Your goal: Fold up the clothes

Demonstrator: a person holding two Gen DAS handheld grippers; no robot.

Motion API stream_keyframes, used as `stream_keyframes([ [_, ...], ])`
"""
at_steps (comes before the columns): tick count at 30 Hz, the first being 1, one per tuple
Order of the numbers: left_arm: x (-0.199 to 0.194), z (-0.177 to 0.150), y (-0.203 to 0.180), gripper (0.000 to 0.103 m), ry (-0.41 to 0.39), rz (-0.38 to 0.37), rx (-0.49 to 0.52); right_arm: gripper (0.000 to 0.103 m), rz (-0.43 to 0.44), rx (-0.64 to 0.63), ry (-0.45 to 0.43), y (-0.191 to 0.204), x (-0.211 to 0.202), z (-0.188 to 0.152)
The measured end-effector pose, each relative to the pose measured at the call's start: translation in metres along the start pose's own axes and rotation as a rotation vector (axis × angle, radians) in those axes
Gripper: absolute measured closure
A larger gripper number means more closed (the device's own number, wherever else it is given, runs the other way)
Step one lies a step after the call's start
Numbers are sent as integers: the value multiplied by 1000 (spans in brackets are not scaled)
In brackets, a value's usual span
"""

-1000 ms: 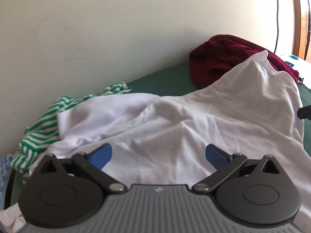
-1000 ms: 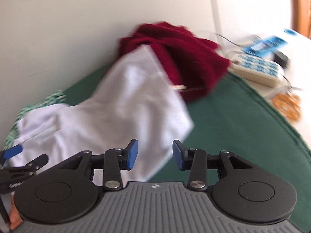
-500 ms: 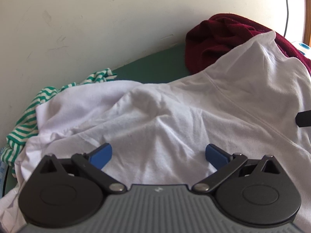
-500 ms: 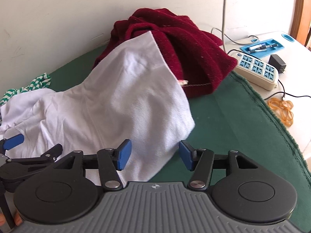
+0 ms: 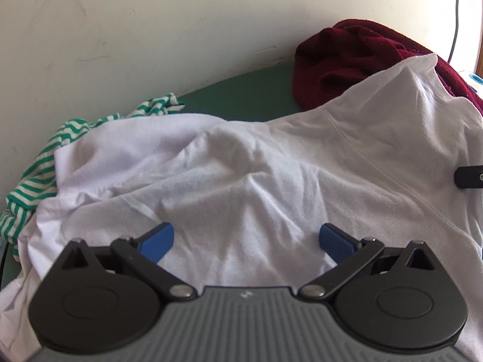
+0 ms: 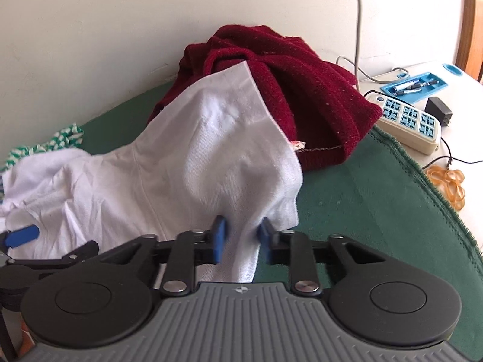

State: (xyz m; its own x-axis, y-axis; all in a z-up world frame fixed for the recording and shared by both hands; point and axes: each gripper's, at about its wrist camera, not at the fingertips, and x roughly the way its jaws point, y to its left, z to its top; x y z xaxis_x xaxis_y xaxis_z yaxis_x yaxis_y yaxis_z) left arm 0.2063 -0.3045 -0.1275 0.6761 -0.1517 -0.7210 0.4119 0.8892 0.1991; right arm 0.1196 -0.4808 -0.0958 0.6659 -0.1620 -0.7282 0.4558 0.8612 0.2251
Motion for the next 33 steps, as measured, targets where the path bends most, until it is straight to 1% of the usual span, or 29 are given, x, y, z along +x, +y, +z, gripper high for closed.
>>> stream_keyframes([
  [2,0,1,1,0,11,-1,-5,90,3,5,-17,-1,-2,-1],
  [3,0,2,1,0,19,1,-6,91,3,6,-27,-2,-4,-2],
  [6,1,5,0,0,30,5,-5,92,6,9,-56,-3,-8,-4],
  [8,1,5,-1,0,31,6,-4,94,8,7,-77,-3,-11,-5],
  [10,1,5,0,0,32,7,-3,96,3,-16,-100,0,-13,-5],
  [16,1,8,-1,0,38,7,6,96,-3,-72,-157,9,-19,-4],
  [20,3,7,3,0,37,-10,-3,96,-6,-117,-198,16,-22,-4],
  [23,3,7,8,0,42,-20,-17,96,-3,-200,-235,29,-24,-4],
  [25,0,7,13,0,39,-22,-14,96,31,-266,-251,40,-24,-6],
  [29,-19,6,39,0,-35,-17,-17,96,117,-442,-270,69,-25,-15],
  [33,-28,1,74,0,-25,-5,-16,96,194,-594,-271,95,-22,-27],
])
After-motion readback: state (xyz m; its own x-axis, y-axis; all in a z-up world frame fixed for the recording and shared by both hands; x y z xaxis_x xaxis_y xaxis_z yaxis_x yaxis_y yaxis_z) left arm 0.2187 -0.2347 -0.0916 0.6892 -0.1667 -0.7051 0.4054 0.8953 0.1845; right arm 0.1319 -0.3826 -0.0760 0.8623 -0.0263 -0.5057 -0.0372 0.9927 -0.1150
